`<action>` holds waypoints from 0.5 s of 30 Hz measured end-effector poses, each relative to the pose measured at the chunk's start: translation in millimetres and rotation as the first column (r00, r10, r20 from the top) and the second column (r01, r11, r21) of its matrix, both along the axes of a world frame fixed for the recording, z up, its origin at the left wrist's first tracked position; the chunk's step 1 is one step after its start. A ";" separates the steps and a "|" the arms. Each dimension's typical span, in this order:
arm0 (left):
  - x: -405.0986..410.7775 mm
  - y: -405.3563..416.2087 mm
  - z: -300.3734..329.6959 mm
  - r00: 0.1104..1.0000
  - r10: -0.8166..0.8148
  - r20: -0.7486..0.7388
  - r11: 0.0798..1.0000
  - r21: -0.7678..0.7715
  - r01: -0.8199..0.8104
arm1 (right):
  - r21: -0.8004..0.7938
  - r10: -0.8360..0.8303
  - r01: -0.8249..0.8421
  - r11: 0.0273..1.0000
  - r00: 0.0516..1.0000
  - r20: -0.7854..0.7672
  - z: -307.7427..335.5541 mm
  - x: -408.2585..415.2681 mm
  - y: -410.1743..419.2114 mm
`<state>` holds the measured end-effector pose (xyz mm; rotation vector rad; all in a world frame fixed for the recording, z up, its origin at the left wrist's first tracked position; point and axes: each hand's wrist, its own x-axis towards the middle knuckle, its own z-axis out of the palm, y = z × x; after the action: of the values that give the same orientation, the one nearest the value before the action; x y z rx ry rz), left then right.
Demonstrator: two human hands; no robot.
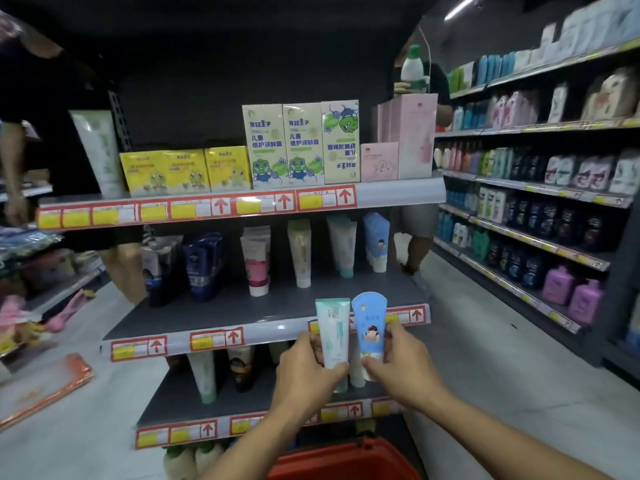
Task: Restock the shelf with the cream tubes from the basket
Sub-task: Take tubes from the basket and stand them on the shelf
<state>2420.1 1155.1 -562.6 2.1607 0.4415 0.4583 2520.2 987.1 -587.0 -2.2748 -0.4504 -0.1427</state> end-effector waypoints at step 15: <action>110.3 12.7 59.9 0.985 -0.039 0.168 0.998 0.063 0.029 | 0.084 -0.069 0.057 0.995 0.987 0.147 49.3 109.4 4.9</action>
<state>2530.4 1167.8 -502.7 2.1618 0.2987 0.6376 2629.6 992.0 -537.7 -2.2099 -0.4420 -0.3593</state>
